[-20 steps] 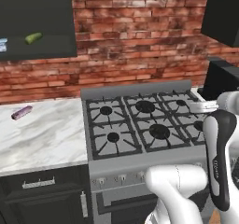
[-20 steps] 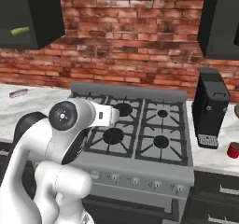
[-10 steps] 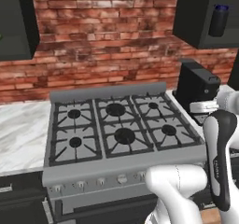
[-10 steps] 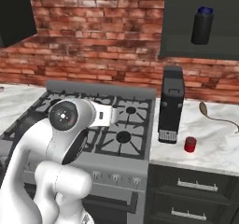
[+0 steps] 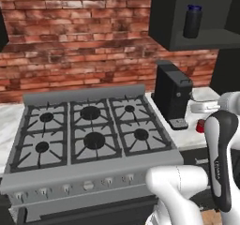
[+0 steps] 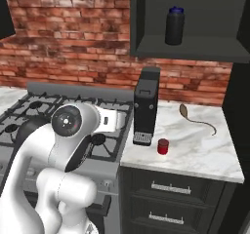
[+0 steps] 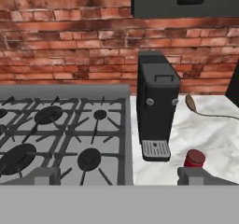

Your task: Pick the yogurt and jam from the counter and place them in the cabinets closest to them.

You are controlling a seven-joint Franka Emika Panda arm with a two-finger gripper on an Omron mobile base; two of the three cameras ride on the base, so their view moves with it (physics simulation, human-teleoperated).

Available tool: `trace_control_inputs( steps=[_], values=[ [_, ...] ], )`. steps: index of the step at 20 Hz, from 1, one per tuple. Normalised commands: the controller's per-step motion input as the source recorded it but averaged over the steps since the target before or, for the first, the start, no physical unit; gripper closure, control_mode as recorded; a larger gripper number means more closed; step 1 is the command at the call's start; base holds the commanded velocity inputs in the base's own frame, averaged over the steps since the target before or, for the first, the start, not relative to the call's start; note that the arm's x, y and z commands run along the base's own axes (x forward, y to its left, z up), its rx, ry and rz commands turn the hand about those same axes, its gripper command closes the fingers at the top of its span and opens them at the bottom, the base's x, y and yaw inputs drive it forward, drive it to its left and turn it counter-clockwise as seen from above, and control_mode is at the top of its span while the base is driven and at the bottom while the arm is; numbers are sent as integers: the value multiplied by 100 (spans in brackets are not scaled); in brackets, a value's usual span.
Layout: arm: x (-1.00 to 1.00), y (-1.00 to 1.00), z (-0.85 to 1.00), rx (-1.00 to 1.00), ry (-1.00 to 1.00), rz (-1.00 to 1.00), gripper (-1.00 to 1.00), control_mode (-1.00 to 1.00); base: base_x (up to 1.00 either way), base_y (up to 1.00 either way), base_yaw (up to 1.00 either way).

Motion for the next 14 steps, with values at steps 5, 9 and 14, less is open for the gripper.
trace_control_inputs(
  steps=[5, 9, 14],
  values=[
    [0, 0, 0, 0, 0, 0, -100, 100, 9, -53, 0],
    [0, 0, 0, 0, 0, 0, -100, 100, 7, -47, 0],
    [0, 0, 0, 0, 0, 0, -100, 100, 4, -42, 0]
  ],
)
